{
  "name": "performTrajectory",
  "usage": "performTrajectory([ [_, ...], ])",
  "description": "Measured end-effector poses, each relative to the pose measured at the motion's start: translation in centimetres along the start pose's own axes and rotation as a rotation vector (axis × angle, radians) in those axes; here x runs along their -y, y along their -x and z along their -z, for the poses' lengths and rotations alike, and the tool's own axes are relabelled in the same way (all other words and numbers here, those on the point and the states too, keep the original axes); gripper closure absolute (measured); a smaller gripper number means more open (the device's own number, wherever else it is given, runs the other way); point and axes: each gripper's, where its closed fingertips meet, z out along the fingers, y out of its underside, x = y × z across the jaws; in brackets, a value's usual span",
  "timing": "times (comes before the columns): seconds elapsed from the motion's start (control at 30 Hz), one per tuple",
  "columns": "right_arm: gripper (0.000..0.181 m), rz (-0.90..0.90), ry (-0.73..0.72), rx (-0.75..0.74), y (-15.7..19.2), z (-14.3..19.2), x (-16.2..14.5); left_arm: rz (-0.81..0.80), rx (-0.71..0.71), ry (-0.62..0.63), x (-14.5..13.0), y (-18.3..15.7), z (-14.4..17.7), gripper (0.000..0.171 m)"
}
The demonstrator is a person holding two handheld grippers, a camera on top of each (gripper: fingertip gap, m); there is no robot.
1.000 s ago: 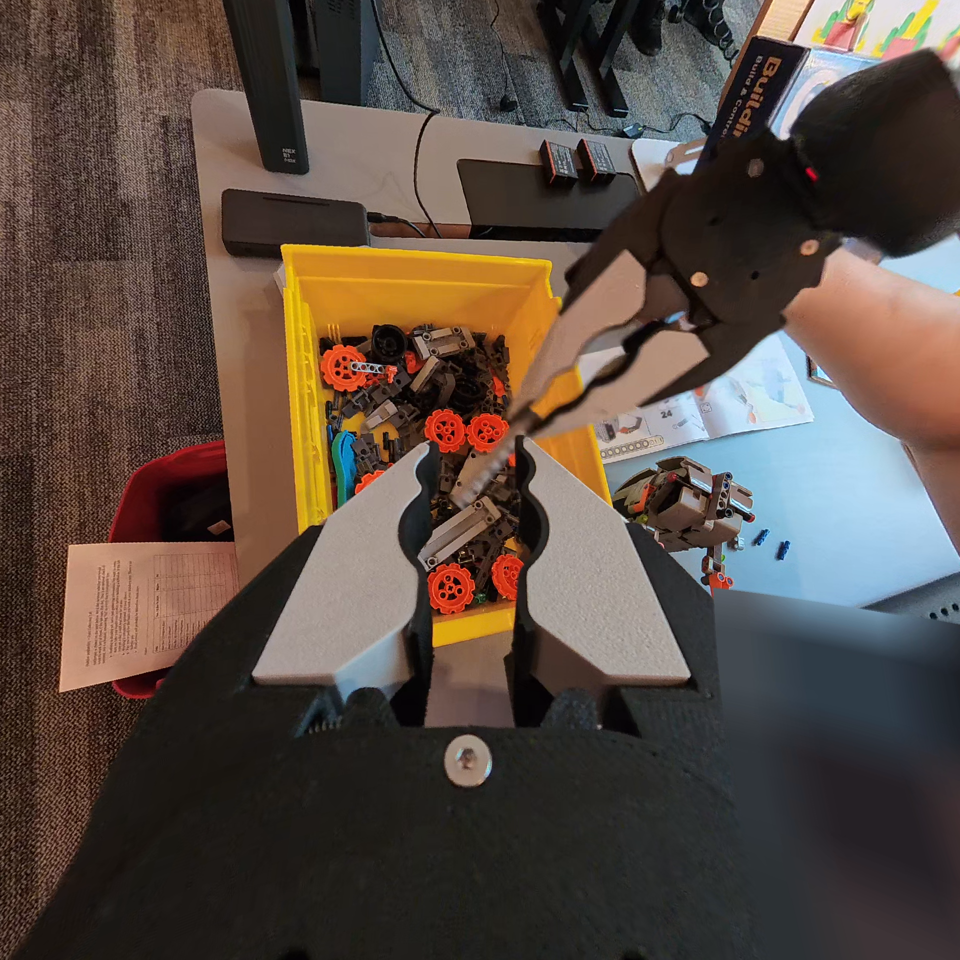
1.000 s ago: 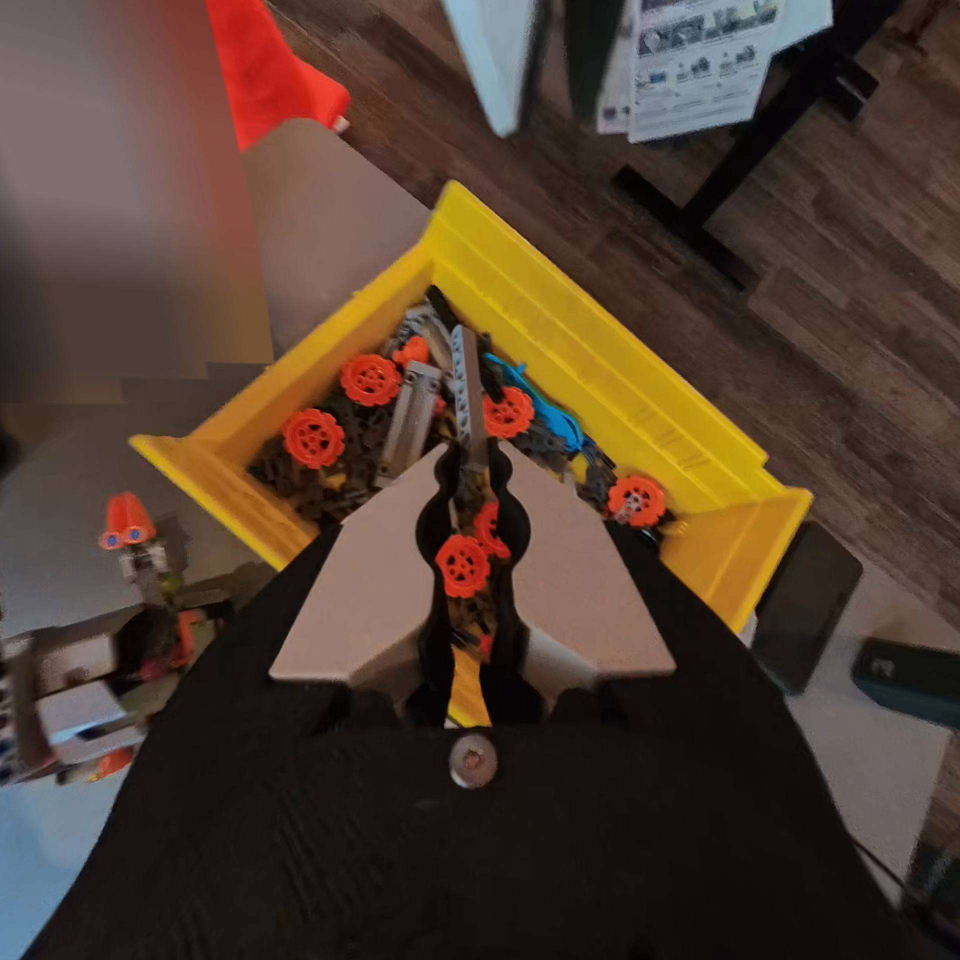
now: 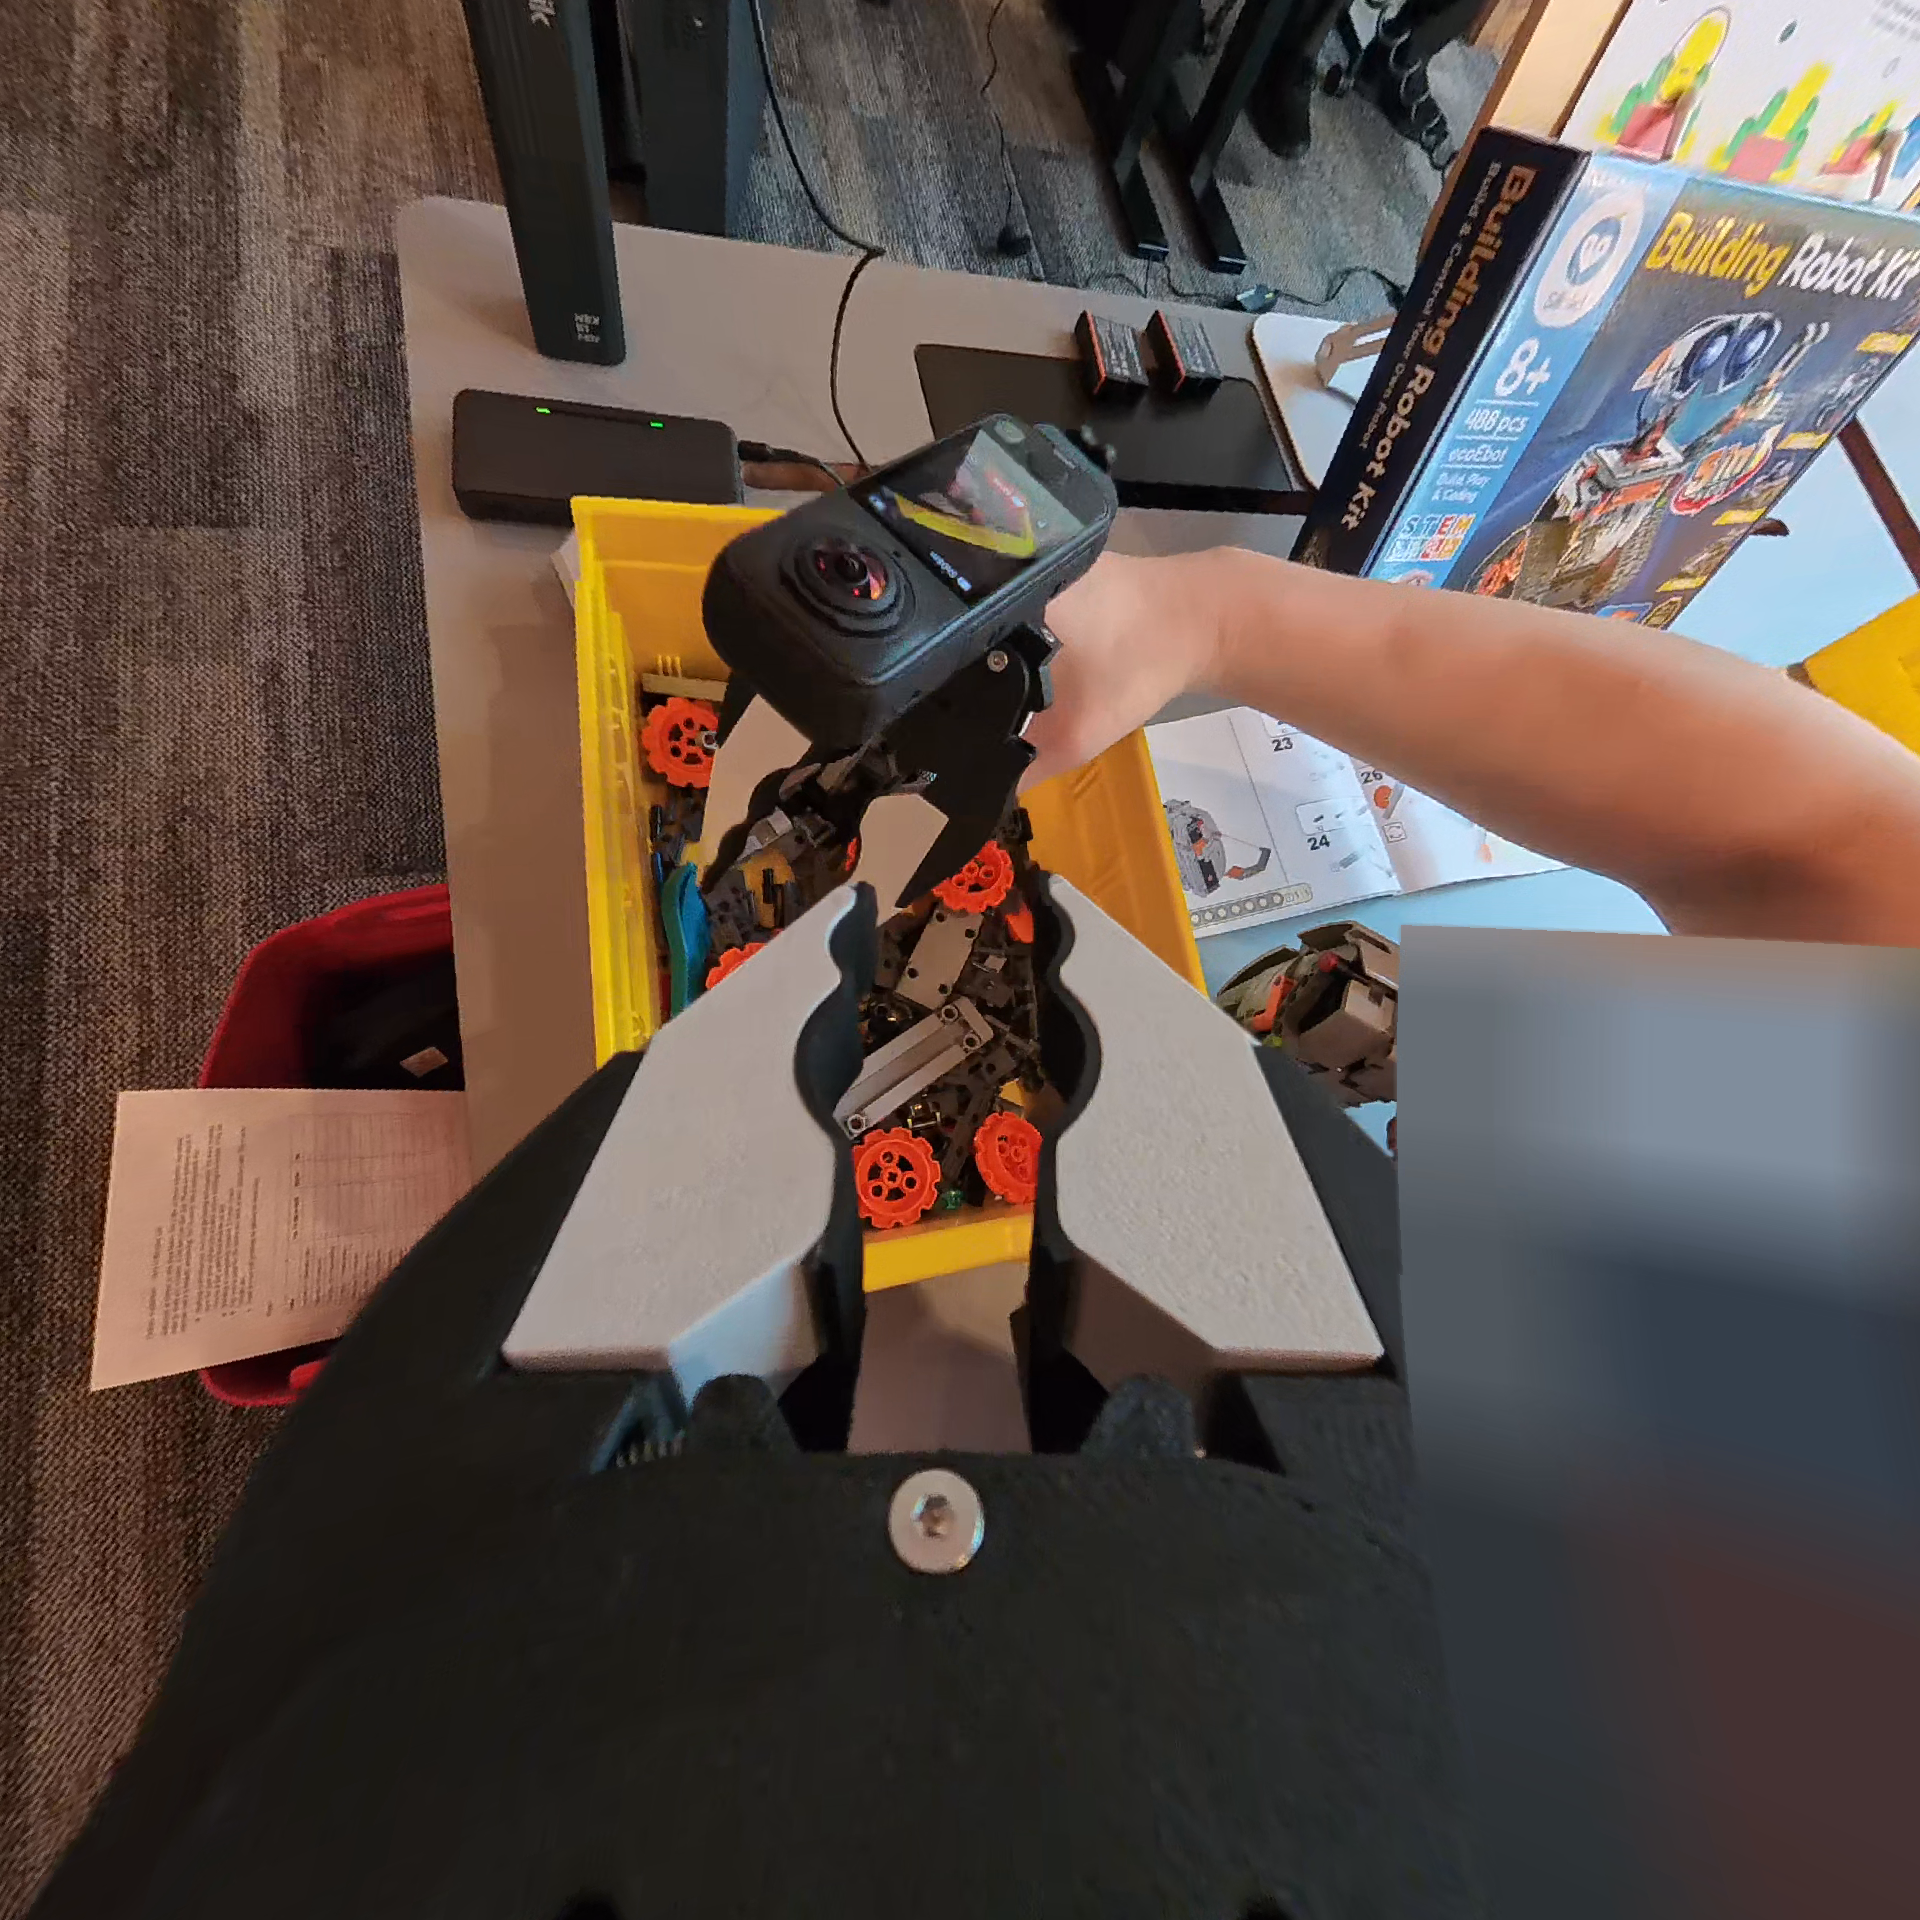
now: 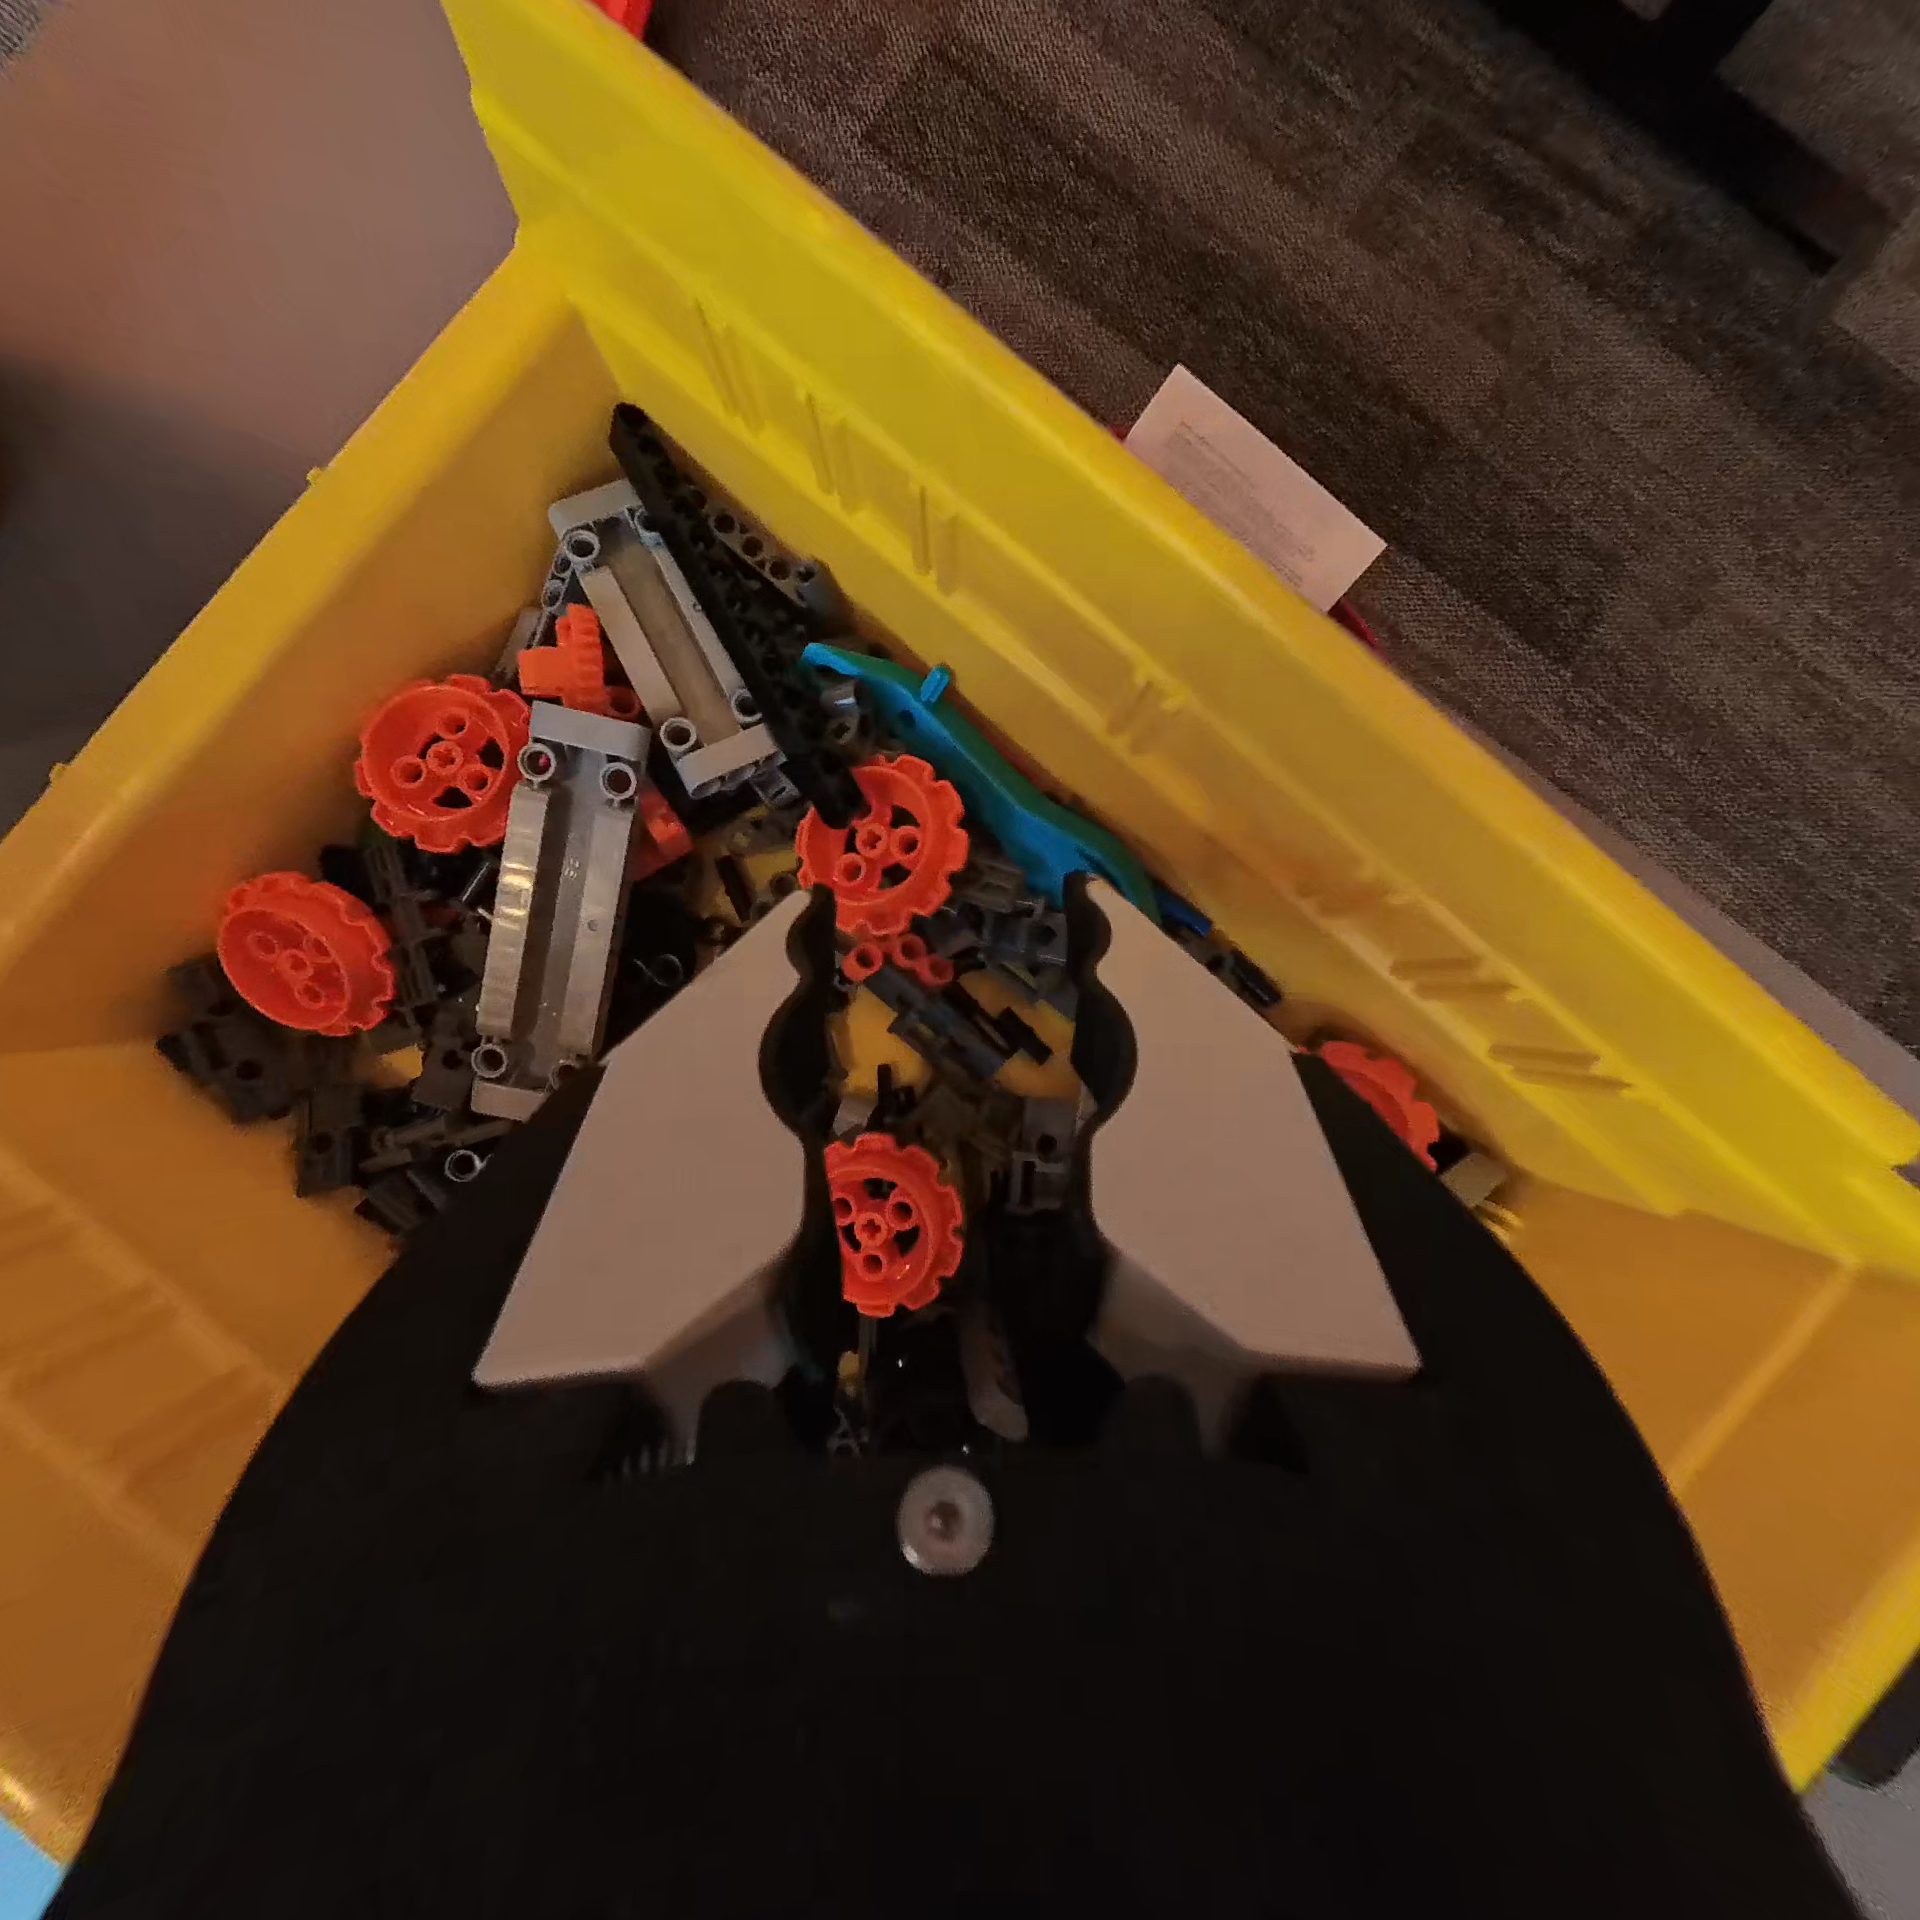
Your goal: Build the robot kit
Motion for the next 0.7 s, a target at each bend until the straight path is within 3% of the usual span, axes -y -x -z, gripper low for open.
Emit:
performTrajectory([
  [0.17, 0.115, 0.044, 0.064, 0.032, 1.0, -1.6, -0.3, -0.022, -0.004, -0.056, 0.9, -0.6, 0.6, 0.145],
  [0.33, 0.111, 0.146, 0.146, -0.001, 1.2, -3.9, -0.4, -0.016, -0.02, -0.122, 1.8, -0.8, 1.4, 0.145],
  [0.43, 0.138, 0.139, 0.22, 0.014, 1.3, -4.4, -1.3, -0.017, -0.021, -0.097, 1.5, -0.7, 1.1, 0.145],
  [0.57, 0.139, 0.112, 0.336, -0.011, 0.3, -2.9, -3.3, -0.024, -0.025, -0.086, 1.4, -0.9, 0.9, 0.145],
  [0.7, 0.139, 0.042, 0.33, -0.068, -1.2, -0.3, -4.0, -0.02, -0.027, -0.084, 1.3, -0.8, 0.9, 0.145],
])
